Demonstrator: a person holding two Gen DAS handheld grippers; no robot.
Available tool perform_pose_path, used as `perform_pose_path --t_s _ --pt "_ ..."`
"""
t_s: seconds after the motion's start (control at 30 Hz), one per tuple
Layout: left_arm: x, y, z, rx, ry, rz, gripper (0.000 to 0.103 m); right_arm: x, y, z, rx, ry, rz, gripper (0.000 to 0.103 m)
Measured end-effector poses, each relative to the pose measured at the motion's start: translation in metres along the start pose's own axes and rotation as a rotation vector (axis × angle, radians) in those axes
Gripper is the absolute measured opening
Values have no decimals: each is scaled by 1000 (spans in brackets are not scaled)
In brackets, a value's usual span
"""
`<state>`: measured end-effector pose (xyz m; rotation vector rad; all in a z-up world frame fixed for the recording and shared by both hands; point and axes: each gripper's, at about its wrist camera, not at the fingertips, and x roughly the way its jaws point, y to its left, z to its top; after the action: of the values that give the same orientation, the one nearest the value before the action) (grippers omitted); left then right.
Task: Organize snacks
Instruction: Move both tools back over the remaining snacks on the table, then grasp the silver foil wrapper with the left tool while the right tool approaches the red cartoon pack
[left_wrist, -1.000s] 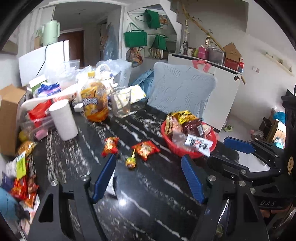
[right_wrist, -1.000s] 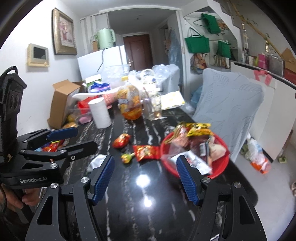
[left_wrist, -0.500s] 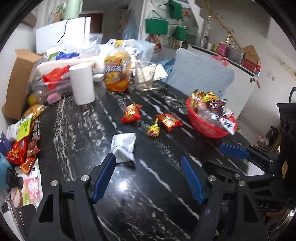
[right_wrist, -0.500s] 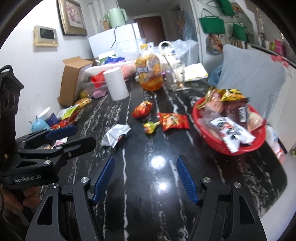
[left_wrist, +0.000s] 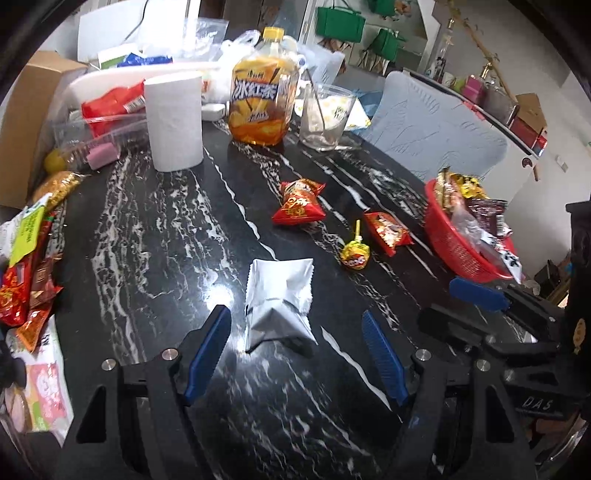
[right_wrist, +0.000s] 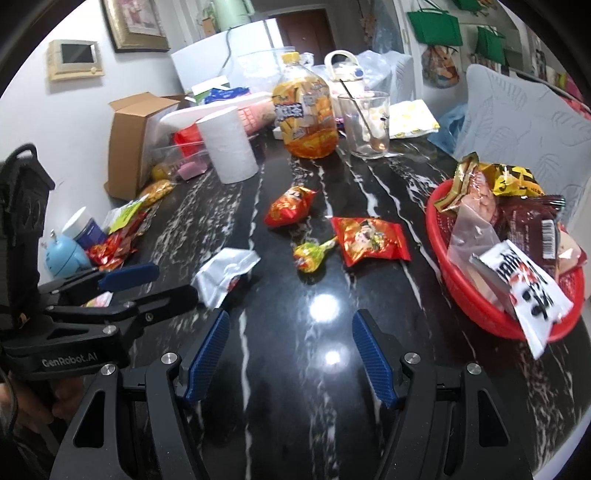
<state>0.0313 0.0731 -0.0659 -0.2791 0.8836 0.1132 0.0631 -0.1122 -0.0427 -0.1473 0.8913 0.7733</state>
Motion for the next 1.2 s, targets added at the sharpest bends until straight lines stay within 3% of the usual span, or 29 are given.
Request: perform_pose_path --t_s 0.37,0.43,0.47,0.5,0.6,0.87,1.2 --pt "40 13 11 -24 73 -22 72 35 -23 25 66 28 -49 70" --pt "41 14 10 -18 66 -33 61 37 -24 27 67 27 -54 70" --pt "43 14 10 -5 67 -35 50 40 -25 29 68 28 -54 70" --pt "44 13 10 16 68 -29 44 41 -25 31 68 28 -53 70" --pt "43 10 8 58 44 -20 37 45 -24 34 67 32 -44 69" --pt "45 24 17 23 44 -21 36 46 -18 37 50 23 -76 68" --pt "41 12 43 75 -9 -35 36 57 -25 47 77 10 -102 65"
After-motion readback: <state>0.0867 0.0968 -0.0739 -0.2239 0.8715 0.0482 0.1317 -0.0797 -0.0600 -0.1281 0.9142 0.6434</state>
